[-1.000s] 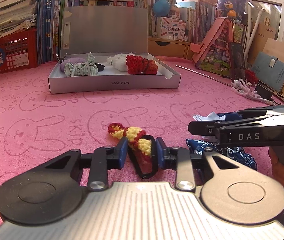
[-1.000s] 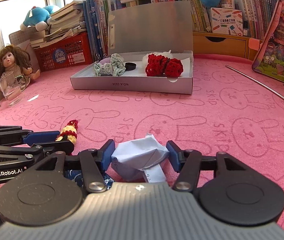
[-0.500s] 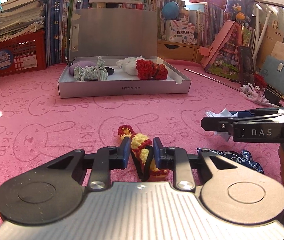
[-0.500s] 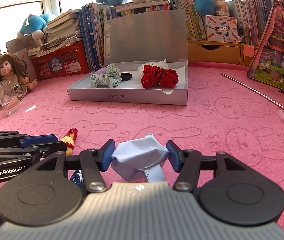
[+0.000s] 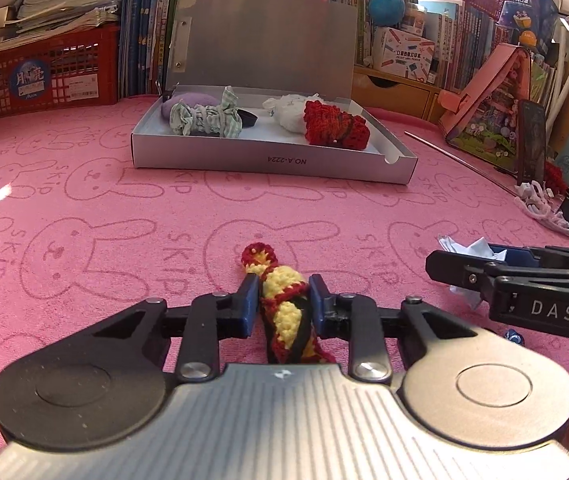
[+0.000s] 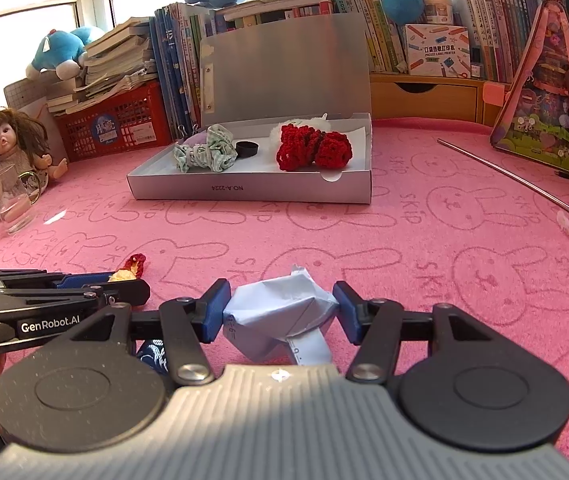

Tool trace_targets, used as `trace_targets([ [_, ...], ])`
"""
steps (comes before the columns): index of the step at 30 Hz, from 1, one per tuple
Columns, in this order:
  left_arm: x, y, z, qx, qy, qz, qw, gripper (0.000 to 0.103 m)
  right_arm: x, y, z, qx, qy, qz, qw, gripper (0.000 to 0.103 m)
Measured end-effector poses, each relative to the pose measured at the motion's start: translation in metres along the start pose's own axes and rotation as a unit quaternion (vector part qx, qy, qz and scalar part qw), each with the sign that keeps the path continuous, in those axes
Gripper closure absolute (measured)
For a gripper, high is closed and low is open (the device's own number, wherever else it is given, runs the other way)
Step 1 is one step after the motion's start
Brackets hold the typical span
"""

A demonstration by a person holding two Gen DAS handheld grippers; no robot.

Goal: Organize objects
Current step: 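Carry knitted strip and folded paper with both grippers into the box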

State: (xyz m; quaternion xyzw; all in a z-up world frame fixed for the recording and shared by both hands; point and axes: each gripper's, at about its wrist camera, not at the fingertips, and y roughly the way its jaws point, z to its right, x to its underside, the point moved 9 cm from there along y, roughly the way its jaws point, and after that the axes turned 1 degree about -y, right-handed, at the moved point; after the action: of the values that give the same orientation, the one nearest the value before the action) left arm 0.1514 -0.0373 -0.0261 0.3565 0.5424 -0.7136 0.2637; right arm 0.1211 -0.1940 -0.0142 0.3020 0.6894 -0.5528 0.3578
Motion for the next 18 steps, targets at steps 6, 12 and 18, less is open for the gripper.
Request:
trace_targets([
  [6, -0.009, -0.002, 0.0, -0.006, 0.017, 0.008, 0.9998, 0.073, -0.007, 0.0, 0.0, -0.001, 0.002, 0.006, 1.0, 0.043],
  [12, -0.026, -0.002, -0.005, -0.017, 0.028, 0.021, 0.9992, 0.073, -0.021, 0.004, -0.002, -0.002, 0.006, 0.014, 1.0, 0.044],
  [18, -0.048, 0.003, -0.012, -0.026, 0.039, 0.036, 0.9983, 0.073, -0.039, 0.01, -0.002, 0.001, 0.004, 0.021, 1.0, 0.044],
])
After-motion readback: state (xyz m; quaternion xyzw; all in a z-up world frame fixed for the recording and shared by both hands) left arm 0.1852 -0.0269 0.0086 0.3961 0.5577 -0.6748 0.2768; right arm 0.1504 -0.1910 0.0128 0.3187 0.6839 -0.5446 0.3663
